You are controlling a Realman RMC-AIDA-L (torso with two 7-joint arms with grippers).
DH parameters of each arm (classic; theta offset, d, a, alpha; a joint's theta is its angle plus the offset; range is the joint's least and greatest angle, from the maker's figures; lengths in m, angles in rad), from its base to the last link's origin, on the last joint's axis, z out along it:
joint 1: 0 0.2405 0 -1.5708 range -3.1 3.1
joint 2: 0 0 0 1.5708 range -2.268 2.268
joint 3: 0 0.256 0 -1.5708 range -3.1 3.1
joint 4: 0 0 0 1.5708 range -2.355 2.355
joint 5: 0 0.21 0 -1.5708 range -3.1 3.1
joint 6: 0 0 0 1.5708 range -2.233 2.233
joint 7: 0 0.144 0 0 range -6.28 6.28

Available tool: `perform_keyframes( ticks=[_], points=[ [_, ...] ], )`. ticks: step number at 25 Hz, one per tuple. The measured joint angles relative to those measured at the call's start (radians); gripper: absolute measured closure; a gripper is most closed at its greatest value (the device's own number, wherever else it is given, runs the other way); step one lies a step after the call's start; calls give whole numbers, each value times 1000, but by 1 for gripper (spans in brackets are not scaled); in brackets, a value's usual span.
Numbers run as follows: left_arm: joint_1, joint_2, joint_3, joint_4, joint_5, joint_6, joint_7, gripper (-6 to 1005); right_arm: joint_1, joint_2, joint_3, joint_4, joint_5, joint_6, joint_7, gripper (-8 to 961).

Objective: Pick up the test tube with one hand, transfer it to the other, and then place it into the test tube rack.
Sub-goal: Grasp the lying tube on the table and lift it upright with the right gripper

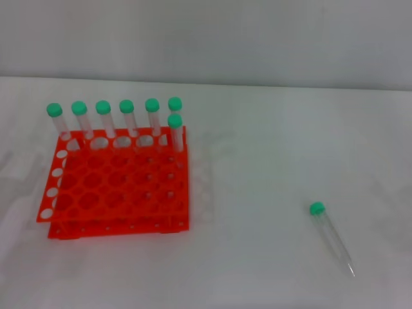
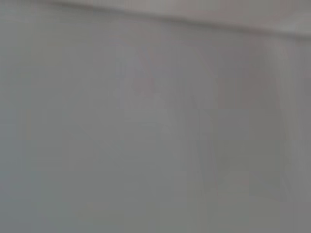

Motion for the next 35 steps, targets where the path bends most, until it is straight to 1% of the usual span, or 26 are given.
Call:
perform_keyframes(
  ticks=[6, 10, 12, 15, 18, 22, 25, 30, 35],
  points=[
    [2, -1, 0, 0, 1, -6, -1, 277, -4, -1, -186, -330, -215, 2, 357, 114],
    [2, -1, 0, 0, 1, -7, -1, 277, -2, -1, -316, -539, -441, 8, 643, 114],
    [2, -1, 0, 0, 1, -7, 0, 277, 3, 0, -403, -636, -575, 17, 784, 115],
    [2, -1, 0, 0, 1, -7, 2, 277, 7, -1, -511, -735, -698, 62, 926, 115],
    [2, -1, 0, 0, 1, -8, 3, 277, 9, 0, -603, -812, -752, 131, 1023, 117],
    [2, 1, 0, 0, 1, -9, 5, 277, 10, 0, -696, -871, -762, 181, 1098, 125],
    [2, 2, 0, 0, 1, -9, 5, 277, 17, 1, -772, -875, -763, 188, 1135, 132],
    [-1, 3, 0, 0, 1, -9, 6, 278, 31, 4, -882, -812, -758, 126, 1172, 142],
    [-3, 4, 3, 0, 2, -9, 19, 278, 61, 6, -945, -736, -760, 83, 1210, 153]
  ],
)
